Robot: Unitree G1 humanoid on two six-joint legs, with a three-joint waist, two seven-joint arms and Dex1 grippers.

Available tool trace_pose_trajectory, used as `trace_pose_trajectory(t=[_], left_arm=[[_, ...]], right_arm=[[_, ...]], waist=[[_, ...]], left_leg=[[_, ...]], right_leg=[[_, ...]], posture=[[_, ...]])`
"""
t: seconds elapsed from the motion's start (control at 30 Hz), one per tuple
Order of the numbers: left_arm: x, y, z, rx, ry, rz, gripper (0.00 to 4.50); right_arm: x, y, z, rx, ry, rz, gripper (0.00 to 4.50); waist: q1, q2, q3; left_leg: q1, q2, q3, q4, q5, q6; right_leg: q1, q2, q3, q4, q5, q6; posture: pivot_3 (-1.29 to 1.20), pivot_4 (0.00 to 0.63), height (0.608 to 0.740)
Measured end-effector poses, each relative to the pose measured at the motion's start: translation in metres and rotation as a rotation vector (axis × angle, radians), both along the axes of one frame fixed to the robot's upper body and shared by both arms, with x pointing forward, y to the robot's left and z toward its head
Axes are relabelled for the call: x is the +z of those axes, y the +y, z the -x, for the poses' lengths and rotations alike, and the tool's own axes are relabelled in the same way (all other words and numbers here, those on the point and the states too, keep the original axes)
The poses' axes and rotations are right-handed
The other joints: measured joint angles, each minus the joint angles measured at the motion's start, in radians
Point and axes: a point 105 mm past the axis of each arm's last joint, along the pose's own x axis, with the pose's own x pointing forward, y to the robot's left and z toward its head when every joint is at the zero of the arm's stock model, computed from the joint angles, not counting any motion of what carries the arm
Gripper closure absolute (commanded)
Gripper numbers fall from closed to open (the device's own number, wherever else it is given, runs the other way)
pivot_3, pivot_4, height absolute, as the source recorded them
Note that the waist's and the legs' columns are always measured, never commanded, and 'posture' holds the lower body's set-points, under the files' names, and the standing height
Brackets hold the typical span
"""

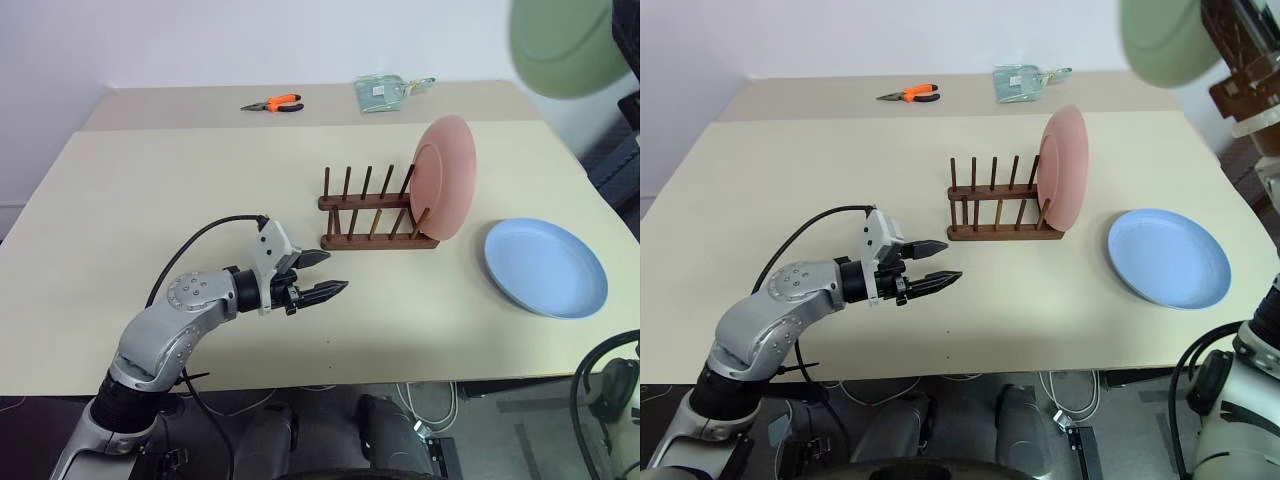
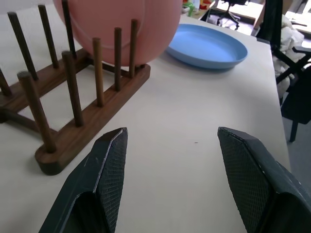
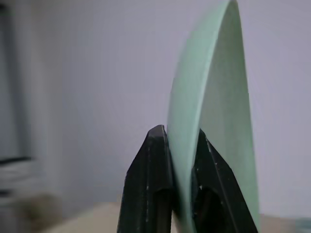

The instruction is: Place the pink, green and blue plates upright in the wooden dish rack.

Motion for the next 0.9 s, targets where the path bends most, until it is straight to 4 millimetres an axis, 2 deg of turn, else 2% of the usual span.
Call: trace_pose_trajectory(t=[0.07, 0.17, 0.27, 0.33, 0.6, 0.9], left_arm=[[0.002, 0.007, -0.004, 0.025, -0.01, 0.006, 1.45], [-0.001, 0.025, -0.009, 0.086, -0.014, -0.021, 1.45], [-0.005, 0.039, -0.011, 0.136, -0.011, -0.039, 1.45], [-0.007, 0.043, -0.011, 0.15, -0.005, -0.042, 1.45], [-0.003, 0.037, -0.009, 0.143, -0.018, -0.014, 1.45], [-0.003, 0.036, -0.008, 0.14, -0.016, -0.01, 1.45]], right_arm=[[-0.013, 0.018, -0.009, 0.059, 0.101, -0.035, 4.49], [-0.042, 0.049, -0.028, 0.086, 0.293, -0.045, 4.49], [-0.076, 0.065, -0.042, 0.062, 0.453, -0.046, 4.49], [-0.088, 0.068, -0.048, 0.043, 0.513, -0.051, 4.49], [-0.096, 0.06, -0.058, -0.039, 0.558, -0.049, 4.49], [-0.095, 0.048, -0.061, -0.125, 0.555, -0.032, 4.49]], waist=[[-0.004, 0.0, 0.0], [-0.008, 0.001, 0.0], [-0.005, 0.001, 0.0], [-0.002, 0.001, 0.0], [0.007, 0.001, 0.0], [0.008, 0.001, 0.0]], left_leg=[[0.0, 0.0, 0.0, 0.0, 0.0, 0.0], [-0.001, 0.0, 0.0, -0.001, 0.0, 0.0], [-0.003, -0.001, -0.001, -0.002, 0.0, 0.0], [-0.005, -0.001, -0.001, 0.0, 0.0, 0.0], [-0.003, -0.001, 0.0, -0.001, 0.0, 0.0], [-0.003, -0.001, 0.0, 0.0, 0.0, 0.0]], right_leg=[[-0.001, 0.0, 0.0, 0.0, 0.0, 0.0], [-0.003, 0.0, 0.0, 0.001, 0.001, -0.002], [-0.004, 0.0, 0.0, 0.0, 0.001, -0.002], [-0.005, -0.001, 0.0, 0.0, 0.001, -0.002], [-0.004, 0.001, 0.0, 0.001, 0.001, -0.002], [-0.004, 0.001, 0.0, 0.0, 0.001, -0.002]], posture=[[0.0, 0.15, 0.74], [0.0, 0.15, 0.74], [0.0, 0.15, 0.74], [0.0, 0.15, 0.74], [0.0, 0.15, 0.74], [0.0, 0.15, 0.74]])
